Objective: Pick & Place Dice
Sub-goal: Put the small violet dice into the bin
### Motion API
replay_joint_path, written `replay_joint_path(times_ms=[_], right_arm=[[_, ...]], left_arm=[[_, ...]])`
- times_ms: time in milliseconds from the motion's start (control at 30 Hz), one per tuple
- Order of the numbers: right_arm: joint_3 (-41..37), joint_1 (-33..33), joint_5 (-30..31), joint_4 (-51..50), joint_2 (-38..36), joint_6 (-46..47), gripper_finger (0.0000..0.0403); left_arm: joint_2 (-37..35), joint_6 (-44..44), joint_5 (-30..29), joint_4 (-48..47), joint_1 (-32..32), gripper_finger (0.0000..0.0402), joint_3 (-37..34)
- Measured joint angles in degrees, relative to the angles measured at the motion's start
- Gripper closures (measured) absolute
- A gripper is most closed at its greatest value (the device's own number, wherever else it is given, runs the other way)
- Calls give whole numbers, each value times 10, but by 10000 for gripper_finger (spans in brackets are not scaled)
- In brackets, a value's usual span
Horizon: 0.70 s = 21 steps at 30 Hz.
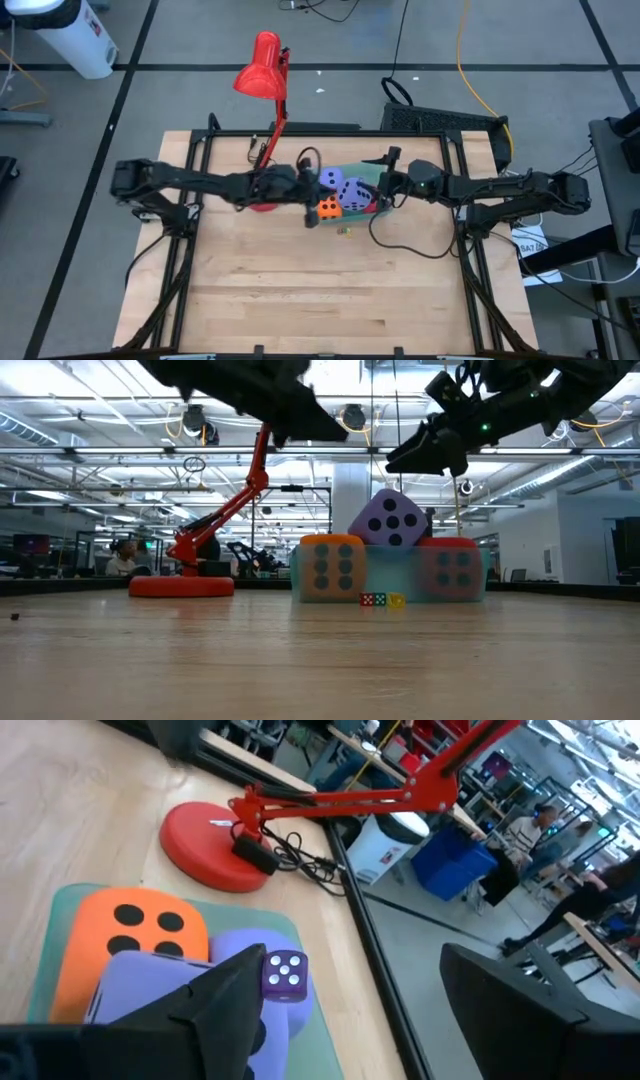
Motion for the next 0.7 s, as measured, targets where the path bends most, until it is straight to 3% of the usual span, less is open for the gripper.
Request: replay_joint_path(times_ms=[300, 700], right_arm=[[0, 0, 0, -5, 5, -11, 112], [0, 0, 0, 3, 9, -20, 112]], left_arm=[[102, -5, 61, 21, 36, 400, 98], [161, -16, 92, 5, 66, 400, 159]])
